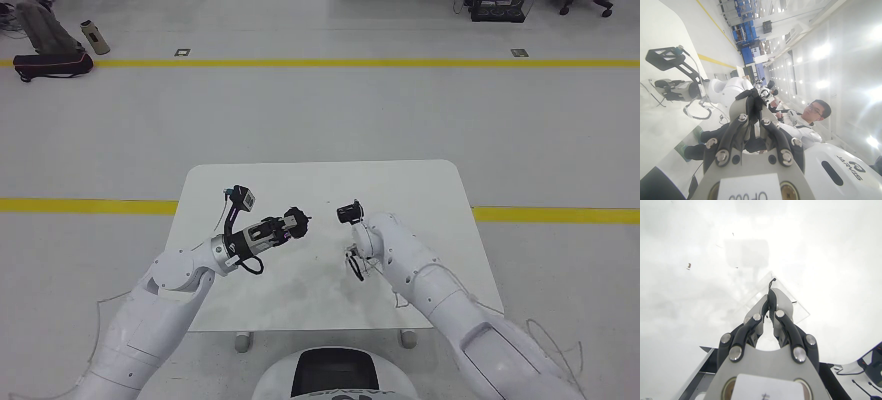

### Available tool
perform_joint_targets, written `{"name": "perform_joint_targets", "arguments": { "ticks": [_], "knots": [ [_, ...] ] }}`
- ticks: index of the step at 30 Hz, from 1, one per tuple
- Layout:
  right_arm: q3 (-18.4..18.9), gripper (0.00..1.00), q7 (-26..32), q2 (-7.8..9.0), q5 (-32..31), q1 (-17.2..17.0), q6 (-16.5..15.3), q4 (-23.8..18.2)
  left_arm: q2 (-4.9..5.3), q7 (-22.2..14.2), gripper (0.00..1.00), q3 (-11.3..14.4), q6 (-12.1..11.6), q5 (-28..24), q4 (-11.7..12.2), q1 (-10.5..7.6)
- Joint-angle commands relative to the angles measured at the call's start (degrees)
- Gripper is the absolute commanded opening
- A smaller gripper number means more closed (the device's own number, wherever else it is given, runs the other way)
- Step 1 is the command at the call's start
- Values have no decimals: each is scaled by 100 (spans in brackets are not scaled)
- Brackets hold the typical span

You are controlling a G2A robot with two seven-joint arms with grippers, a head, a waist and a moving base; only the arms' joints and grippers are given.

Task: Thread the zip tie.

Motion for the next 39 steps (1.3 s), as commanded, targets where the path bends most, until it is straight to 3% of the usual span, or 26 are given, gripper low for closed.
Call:
{"name": "perform_joint_targets", "arguments": {
  "ticks": [1,9,14,27,32,39],
  "knots": [
    [255,0,86,115,-65,-182,-58,-415,0,0,0,0,0,0,0,0],
    [1645,0,233,585,42,-1263,-705,-2372,0,0,0,0,0,0,0,0],
    [2366,0,50,742,716,-1760,-1432,-3042,0,0,0,0,0,0,0,0],
    [2384,0,-153,755,808,-1863,-1565,-3048,0,0,0,0,0,0,0,0],
    [3168,0,-642,845,2303,-2241,-2291,-3350,0,0,0,0,0,0,0,0],
    [3929,0,-658,975,4137,-2563,-3305,-3231,0,0,0,0,0,0,0,0]
  ]
}}
